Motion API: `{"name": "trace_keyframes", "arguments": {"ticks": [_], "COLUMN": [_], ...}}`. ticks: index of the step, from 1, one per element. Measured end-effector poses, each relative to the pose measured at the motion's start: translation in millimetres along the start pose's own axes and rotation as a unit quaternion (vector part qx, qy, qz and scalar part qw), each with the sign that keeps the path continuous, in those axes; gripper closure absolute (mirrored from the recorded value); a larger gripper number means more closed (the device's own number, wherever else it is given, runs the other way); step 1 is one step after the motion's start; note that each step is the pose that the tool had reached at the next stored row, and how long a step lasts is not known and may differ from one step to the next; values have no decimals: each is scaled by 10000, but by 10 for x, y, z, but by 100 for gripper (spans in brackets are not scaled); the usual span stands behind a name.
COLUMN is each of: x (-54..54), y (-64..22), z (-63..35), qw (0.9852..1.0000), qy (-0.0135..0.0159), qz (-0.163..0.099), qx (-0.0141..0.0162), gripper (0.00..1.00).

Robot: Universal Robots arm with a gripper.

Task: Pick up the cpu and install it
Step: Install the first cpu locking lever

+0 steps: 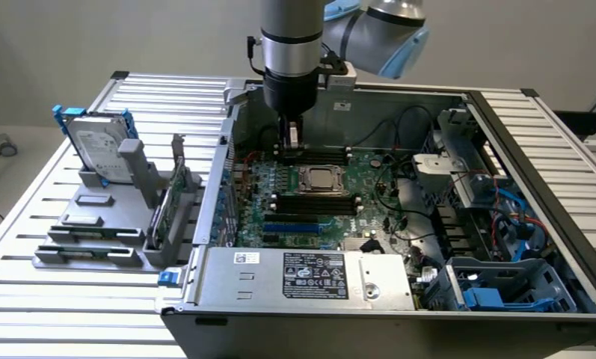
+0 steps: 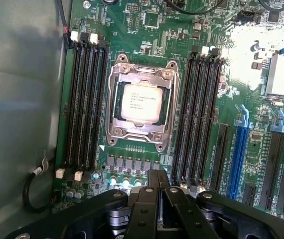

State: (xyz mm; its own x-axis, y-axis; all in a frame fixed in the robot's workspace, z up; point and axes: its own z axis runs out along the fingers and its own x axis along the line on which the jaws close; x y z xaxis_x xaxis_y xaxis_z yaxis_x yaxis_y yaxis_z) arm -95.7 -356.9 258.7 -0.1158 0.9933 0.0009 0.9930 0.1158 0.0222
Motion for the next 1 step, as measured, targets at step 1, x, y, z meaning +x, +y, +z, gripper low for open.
{"name": "trace_keyframes", "arguments": {"ticks": [1], "x": [0], "y": [0], "z": [0], "qw": [10000], "qy": [0], "qz": [0], "qx": [0], "gripper": [89]}}
